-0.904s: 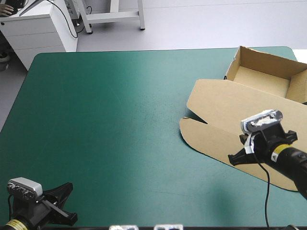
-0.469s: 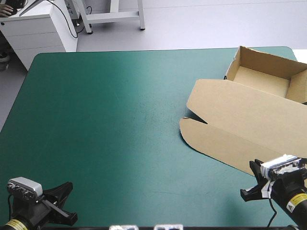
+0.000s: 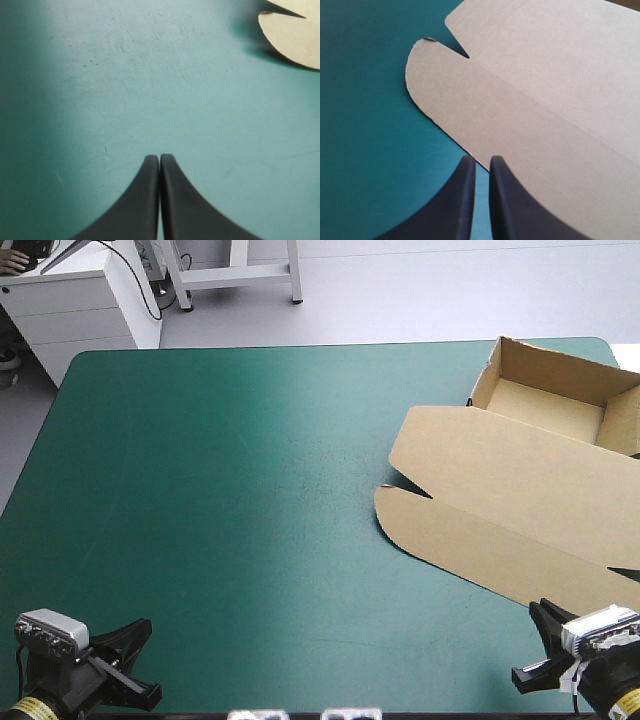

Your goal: Fold the box

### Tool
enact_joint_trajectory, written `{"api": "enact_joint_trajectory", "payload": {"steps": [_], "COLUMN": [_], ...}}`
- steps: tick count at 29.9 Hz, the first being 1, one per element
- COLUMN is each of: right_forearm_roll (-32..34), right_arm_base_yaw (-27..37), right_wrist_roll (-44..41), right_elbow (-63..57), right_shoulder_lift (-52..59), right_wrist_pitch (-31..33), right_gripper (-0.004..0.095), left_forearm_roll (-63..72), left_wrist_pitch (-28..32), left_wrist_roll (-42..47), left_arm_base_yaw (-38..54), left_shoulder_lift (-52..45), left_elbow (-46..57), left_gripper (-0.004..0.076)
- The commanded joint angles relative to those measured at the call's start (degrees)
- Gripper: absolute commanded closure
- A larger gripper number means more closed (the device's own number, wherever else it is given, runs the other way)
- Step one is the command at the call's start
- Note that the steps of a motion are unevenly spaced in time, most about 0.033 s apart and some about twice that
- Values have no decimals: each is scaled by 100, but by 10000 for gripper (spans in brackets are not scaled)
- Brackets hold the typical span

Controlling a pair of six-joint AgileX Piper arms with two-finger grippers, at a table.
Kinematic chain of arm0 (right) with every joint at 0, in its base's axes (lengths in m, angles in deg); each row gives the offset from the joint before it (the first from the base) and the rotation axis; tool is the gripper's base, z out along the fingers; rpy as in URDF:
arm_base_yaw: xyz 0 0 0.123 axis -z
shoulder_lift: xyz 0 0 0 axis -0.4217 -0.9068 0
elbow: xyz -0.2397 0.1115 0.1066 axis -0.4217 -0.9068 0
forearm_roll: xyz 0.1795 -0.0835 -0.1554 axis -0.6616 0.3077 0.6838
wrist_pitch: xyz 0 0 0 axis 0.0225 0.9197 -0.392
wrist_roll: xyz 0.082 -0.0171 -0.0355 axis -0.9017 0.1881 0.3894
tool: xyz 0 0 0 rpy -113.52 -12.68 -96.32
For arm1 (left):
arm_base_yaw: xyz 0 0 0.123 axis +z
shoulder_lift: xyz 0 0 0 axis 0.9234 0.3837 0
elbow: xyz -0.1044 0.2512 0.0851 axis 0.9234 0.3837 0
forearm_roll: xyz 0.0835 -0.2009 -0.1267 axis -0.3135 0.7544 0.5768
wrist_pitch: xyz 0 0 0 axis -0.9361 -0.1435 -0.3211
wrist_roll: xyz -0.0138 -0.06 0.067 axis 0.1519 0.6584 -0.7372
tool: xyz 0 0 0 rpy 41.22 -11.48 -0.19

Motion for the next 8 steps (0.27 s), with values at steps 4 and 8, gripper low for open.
{"api": "enact_joint_trajectory", "payload": {"steps": [4, 8], "right_forearm_roll": [57, 48], "right_arm_base_yaw": [0, 0], "right_wrist_roll": [-17, -17], "right_elbow": [124, 124], "right_shoulder_lift": [159, 159], "right_wrist_pitch": [-366, -366], "right_gripper": [820, 820], "left_forearm_roll": [72, 72], "left_wrist_pitch": [466, 477], "left_wrist_roll": [3, 3], "left_arm_base_yaw": [-21, -21], "left_shoulder_lift": [89, 89], "left_elbow": [-109, -109], "left_gripper": [732, 732]}}
